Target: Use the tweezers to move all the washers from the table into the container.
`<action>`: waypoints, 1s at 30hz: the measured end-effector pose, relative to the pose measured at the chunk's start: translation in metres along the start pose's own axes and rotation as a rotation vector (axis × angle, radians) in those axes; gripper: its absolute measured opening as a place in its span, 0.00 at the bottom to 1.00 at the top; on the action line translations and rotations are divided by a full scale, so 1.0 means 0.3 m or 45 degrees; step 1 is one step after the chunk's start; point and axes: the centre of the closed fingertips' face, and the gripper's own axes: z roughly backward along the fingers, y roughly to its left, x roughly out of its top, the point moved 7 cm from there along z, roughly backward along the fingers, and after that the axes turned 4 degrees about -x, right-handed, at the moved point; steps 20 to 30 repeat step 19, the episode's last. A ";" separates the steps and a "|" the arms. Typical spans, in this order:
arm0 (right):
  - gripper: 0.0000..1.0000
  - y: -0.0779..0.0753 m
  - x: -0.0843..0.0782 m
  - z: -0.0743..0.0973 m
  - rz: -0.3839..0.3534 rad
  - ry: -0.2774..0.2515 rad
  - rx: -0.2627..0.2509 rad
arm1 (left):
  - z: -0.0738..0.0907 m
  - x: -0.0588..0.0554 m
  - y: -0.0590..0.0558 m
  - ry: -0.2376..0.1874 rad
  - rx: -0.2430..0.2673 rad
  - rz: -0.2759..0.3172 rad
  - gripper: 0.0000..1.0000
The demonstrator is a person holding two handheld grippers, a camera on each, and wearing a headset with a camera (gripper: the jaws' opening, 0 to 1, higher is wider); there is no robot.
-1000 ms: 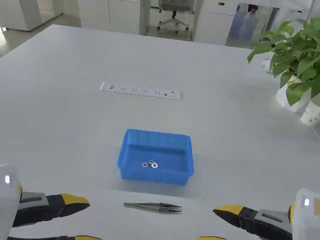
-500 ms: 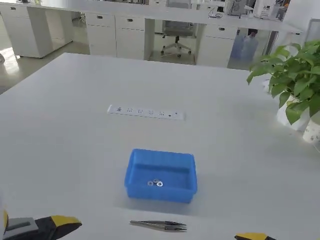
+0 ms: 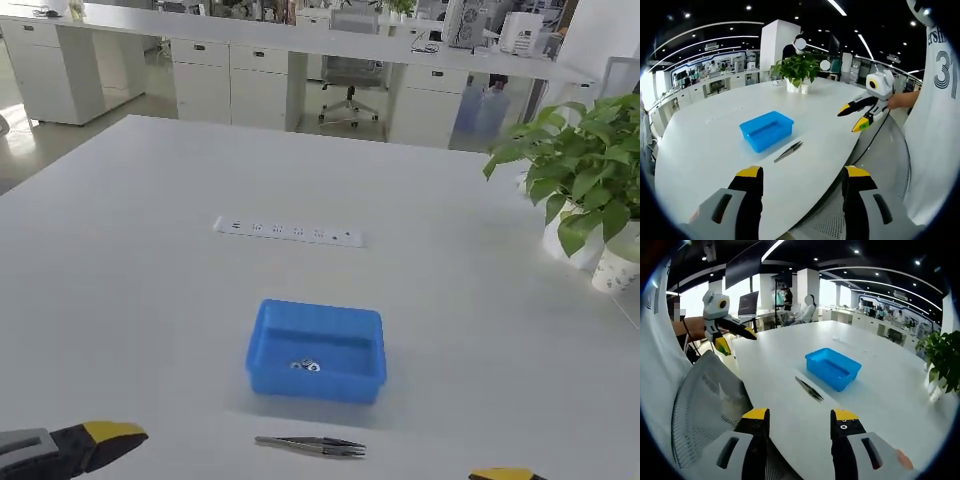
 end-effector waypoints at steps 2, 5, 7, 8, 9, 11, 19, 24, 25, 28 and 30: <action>0.50 0.000 0.004 0.001 0.000 -0.005 -0.002 | 0.002 0.004 -0.007 0.003 -0.014 -0.010 0.69; 0.50 -0.003 0.007 0.001 0.010 -0.007 -0.012 | 0.005 0.014 -0.013 -0.005 -0.026 -0.025 0.68; 0.50 -0.005 0.010 0.002 0.008 -0.015 -0.019 | 0.006 0.018 -0.018 -0.001 -0.038 -0.026 0.68; 0.50 -0.005 0.012 0.002 0.008 -0.018 -0.022 | 0.006 0.020 -0.019 0.002 -0.041 -0.032 0.68; 0.50 -0.005 0.014 0.001 0.008 -0.022 -0.025 | 0.007 0.022 -0.021 0.002 -0.048 -0.044 0.68; 0.50 -0.006 0.015 0.000 0.004 -0.025 -0.029 | 0.008 0.023 -0.021 0.007 -0.057 -0.043 0.68; 0.50 0.000 0.016 -0.007 0.006 -0.026 -0.002 | 0.026 0.000 -0.015 0.034 -0.065 -0.045 0.67; 0.50 0.000 0.016 -0.007 0.006 -0.026 -0.002 | 0.026 0.000 -0.015 0.034 -0.065 -0.045 0.67; 0.50 0.000 0.016 -0.007 0.006 -0.026 -0.002 | 0.026 0.000 -0.015 0.034 -0.065 -0.045 0.67; 0.50 0.000 0.016 -0.007 0.006 -0.026 -0.002 | 0.026 0.000 -0.015 0.034 -0.065 -0.045 0.67; 0.50 0.000 0.016 -0.007 0.006 -0.026 -0.002 | 0.026 0.000 -0.015 0.034 -0.065 -0.045 0.67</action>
